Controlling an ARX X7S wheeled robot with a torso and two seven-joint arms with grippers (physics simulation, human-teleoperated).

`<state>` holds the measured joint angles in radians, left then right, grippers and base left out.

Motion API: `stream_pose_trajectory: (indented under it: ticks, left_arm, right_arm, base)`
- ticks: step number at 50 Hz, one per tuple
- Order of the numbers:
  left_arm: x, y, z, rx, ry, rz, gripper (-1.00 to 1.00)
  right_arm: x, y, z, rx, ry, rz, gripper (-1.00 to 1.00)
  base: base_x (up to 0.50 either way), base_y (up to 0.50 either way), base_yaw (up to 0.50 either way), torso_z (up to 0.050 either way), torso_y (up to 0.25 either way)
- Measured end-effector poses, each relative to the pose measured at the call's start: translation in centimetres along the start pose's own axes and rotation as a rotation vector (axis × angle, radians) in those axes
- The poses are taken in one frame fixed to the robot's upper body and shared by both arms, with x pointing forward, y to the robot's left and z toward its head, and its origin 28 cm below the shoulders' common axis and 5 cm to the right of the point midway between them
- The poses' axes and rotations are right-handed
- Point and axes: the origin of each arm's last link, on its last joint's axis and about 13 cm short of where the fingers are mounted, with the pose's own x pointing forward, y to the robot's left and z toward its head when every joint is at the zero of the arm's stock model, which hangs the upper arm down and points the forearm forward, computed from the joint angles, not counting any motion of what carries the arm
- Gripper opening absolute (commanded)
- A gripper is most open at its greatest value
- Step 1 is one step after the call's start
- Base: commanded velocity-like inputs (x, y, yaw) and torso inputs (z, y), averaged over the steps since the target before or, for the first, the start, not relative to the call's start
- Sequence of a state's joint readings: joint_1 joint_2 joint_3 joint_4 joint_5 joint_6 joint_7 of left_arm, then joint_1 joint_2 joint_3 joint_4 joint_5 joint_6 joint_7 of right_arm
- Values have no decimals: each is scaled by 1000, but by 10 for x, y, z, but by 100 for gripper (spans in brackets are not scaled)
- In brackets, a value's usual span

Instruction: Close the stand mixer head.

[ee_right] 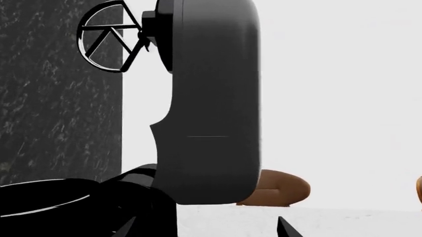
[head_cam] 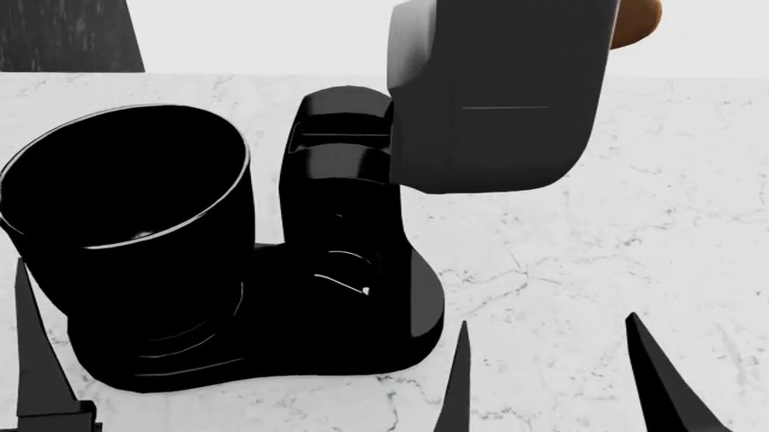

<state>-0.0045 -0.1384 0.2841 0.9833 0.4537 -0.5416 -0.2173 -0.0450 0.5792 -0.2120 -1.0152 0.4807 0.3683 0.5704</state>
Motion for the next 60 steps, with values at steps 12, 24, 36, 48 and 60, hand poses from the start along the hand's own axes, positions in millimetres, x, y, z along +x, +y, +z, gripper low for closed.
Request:
stream_pose_trajectory:
  ticks: [12,24,36,48,60]
  left_arm:
    - [-1,1,1,-3,-1,-1,100]
    - [-2,2,2,-8,-1,-5,100]
    - [-3,4,3,-10,-5,-2,100]
    - [-3,4,5,-11,-9,-1,100]
    - [-3,5,6,-11,-11,1,100]
  right_arm:
    - [1,-4,5,13,23,-31,100]
    - [2,-29,38,7,42,-130,100]
    - [25,-57,81,-61,75,-274,100]
    - [51,-84,92,-114,214,-442,100]
    - [97,-88,96,-115,293,-463,100]
  base:
    - [0,0,0,0,0]
    - [0,0,0,0,0]
    - [0,0,0,0,0]
    - [0,0,0,0,0]
    - [0,0,0,0,0]
